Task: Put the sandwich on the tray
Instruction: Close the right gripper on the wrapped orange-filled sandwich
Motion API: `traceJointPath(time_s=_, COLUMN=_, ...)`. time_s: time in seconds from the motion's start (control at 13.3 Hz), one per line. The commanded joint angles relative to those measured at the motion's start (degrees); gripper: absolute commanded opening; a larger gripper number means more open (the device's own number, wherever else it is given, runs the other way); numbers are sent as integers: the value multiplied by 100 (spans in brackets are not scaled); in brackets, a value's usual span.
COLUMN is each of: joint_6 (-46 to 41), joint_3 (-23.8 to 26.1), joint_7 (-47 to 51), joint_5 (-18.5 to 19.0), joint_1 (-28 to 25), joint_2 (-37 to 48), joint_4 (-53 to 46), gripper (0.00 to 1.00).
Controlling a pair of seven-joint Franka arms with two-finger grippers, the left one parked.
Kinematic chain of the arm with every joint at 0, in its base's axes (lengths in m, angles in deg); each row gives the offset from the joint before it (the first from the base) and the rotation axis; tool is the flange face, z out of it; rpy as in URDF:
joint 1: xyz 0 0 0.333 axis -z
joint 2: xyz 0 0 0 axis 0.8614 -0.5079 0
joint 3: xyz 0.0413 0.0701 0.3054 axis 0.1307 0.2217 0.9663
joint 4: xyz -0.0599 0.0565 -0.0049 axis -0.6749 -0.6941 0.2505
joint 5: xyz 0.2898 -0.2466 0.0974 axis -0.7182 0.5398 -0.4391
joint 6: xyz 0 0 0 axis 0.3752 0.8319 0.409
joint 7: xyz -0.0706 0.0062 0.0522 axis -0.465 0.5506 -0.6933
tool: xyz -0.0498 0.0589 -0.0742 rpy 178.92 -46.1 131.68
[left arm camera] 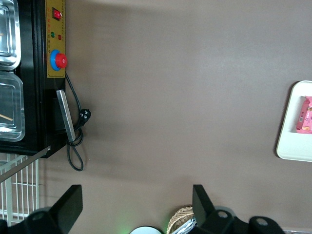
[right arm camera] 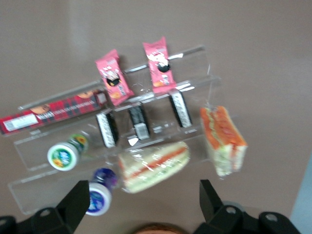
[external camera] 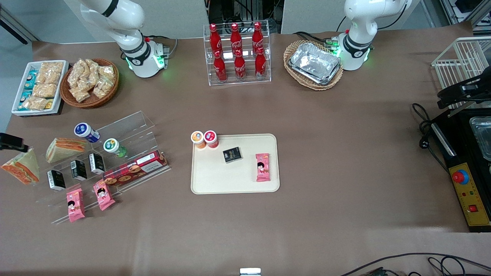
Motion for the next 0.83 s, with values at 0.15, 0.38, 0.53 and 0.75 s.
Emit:
traceJointPath(time_s=0.15, joint_6=360, joint_3=57, joint_7=-1364, joint_5=547, joint_1=565, joint_2=-99, joint_4=91, gripper=100)
traceJointPath(time_s=0.38, joint_6=624, joint_3=49, joint_7=-1777, joint_5=682, joint_1=600, joint_2=-389, joint_4=100, gripper=100)
traceJointPath(time_s=0.53, joint_6=851, joint_3=40, joint_7=-1963, joint_5=673, joint_1=713, joint_2=-600, joint_4=222, gripper=100)
traceJointPath(time_s=0.75, joint_6=1441, joint_3=40, joint_7=-2244, joint_5=655, joint_1=767, joint_2=-618, joint_4=643, gripper=100)
